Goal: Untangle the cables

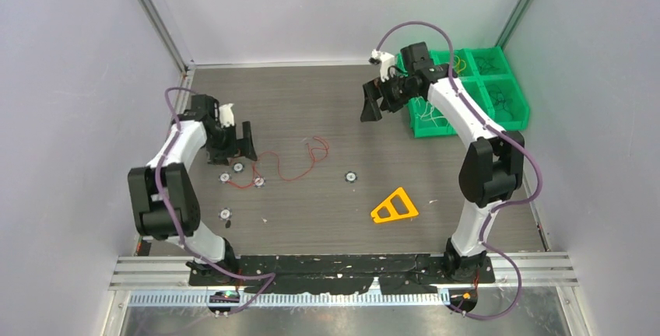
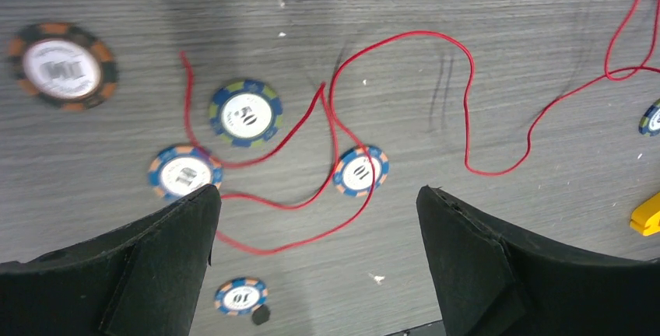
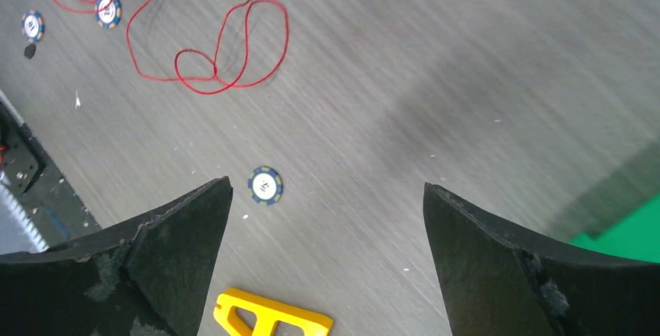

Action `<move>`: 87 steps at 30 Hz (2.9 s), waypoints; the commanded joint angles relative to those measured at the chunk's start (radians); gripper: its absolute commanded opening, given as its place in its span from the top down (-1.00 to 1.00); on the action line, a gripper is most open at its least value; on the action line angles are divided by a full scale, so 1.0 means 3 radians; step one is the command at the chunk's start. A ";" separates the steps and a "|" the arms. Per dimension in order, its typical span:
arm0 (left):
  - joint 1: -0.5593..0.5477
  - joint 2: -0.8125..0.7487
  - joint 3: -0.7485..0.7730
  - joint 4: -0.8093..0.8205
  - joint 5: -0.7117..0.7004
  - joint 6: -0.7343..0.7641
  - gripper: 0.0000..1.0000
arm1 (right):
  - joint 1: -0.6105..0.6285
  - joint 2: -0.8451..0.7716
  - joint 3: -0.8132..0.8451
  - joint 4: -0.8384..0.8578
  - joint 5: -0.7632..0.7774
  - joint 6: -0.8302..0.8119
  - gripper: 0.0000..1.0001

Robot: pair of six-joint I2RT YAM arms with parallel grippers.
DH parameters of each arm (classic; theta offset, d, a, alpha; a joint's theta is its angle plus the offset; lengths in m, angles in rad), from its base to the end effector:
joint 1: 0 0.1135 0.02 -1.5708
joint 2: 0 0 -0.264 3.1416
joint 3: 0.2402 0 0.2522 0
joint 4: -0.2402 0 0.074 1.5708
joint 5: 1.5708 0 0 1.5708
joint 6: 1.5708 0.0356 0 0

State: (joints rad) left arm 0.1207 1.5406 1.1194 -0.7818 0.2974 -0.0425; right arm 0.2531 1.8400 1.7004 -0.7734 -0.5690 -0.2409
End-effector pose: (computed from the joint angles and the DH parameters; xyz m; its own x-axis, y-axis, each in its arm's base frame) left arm 0.2980 0.0256 0.2312 -0.9250 -0.1531 -0.3476 -0.0499 0.9562 -0.2885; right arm 0.3870 0.1199 0.3110 -0.6176 -0.3673 -0.6954 -0.6973 0.6647 0.2682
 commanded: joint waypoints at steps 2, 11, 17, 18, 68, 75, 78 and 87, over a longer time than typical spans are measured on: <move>-0.0339 0.0431 0.0187 0.0387 0.0075 -0.0331 -0.99 | 0.0036 0.0119 -0.0108 0.0014 -0.0170 0.0142 -0.99; -0.1070 0.1142 0.0673 0.0468 0.0261 -0.0594 -0.99 | 0.0033 0.0154 -0.0182 -0.0016 -0.0189 0.0096 -0.99; -0.1389 0.1222 0.0601 0.0546 0.0030 -0.0593 -0.96 | 0.0031 0.0129 -0.0200 -0.0090 -0.0208 0.0046 -0.99; -0.1409 0.1210 0.0571 0.0544 -0.0029 -0.0590 -0.85 | 0.0031 0.0120 -0.0221 -0.0095 -0.0214 0.0043 -0.99; -0.0740 0.1064 0.1005 -0.0194 -0.0086 0.0364 -0.87 | 0.0073 -0.0020 -0.0460 0.0080 -0.0535 0.0001 -0.96; -0.0795 0.1027 0.0615 0.0025 0.0433 -0.0345 -0.99 | 0.0077 -0.0038 -0.0463 0.0087 -0.0515 0.0028 -0.96; -0.0961 0.0980 0.0504 0.0114 0.0394 -0.0400 -0.99 | 0.0077 -0.0057 -0.0471 0.0052 -0.0503 -0.0016 -0.97; -0.1614 0.1053 0.0404 0.0360 -0.0447 -0.0584 -0.72 | 0.0076 -0.0129 -0.0559 0.0023 -0.0478 -0.0093 -0.96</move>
State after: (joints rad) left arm -0.3008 1.8503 1.2377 -0.7223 0.2710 -0.1822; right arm 0.2687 1.8778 1.5455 -0.7639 -0.7040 -0.2398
